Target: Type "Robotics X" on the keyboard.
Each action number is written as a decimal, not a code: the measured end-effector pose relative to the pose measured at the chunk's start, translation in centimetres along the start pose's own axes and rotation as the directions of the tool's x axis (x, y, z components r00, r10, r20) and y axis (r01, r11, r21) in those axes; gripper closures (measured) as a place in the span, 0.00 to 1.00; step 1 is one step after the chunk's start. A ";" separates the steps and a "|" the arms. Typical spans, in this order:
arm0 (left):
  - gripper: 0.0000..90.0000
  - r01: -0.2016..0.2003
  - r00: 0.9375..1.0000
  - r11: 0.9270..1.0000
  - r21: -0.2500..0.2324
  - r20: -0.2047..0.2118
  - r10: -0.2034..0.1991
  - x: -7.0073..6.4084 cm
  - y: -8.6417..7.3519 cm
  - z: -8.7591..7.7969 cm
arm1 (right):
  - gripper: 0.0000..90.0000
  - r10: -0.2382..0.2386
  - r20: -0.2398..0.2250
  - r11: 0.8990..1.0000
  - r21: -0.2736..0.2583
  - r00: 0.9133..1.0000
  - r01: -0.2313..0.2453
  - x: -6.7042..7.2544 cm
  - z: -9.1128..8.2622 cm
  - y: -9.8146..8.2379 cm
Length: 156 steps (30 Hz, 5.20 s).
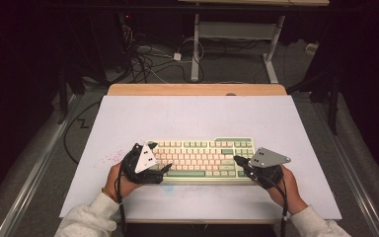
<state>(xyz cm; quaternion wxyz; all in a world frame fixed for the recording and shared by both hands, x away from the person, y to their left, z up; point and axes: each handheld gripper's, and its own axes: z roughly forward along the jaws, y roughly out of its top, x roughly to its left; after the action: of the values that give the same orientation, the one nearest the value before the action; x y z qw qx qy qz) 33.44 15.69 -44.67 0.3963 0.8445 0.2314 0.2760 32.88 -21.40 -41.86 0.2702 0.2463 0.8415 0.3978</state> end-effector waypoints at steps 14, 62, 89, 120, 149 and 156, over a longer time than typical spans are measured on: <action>0.17 0.002 0.999 1.000 0.016 -0.032 -0.001 -0.4 -2.0 -1.8 | 1.00 0.010 -0.021 1.000 0.001 1.000 -0.010 -0.3 0.5 0.4; 0.17 0.033 0.999 0.999 0.033 -0.031 -0.032 -0.4 -4.2 -3.6 | 1.00 -0.062 -0.129 0.991 0.111 0.990 0.077 1.9 8.8 4.2; 0.17 0.019 0.999 0.998 0.053 -0.037 -0.017 -0.3 -4.3 -3.5 | 1.00 -0.045 -0.119 0.993 0.107 0.992 0.058 2.2 9.2 4.8; 0.18 0.027 0.999 0.998 0.057 -0.041 -0.025 -0.2 -4.3 -3.6 | 0.96 -0.020 -0.092 0.999 -0.040 0.996 0.016 1.6 4.1 4.4; 0.19 0.094 0.995 0.993 0.070 -0.027 -0.092 -0.2 -3.6 -3.8 | 0.33 -0.012 -0.031 0.993 -0.115 0.999 0.009 1.3 0.8 1.1; 0.44 0.104 0.995 0.992 0.072 -0.008 -0.104 -0.1 -3.3 -3.9 | 0.25 -0.001 0.007 0.991 -0.135 1.000 0.002 1.3 -0.2 0.0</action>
<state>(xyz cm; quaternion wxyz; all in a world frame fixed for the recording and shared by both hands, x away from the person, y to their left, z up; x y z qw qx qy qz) 30.25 19.68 -45.22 0.3788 0.8445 0.2858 0.2483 31.79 -20.73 -42.10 0.2894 0.2281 0.8120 0.4526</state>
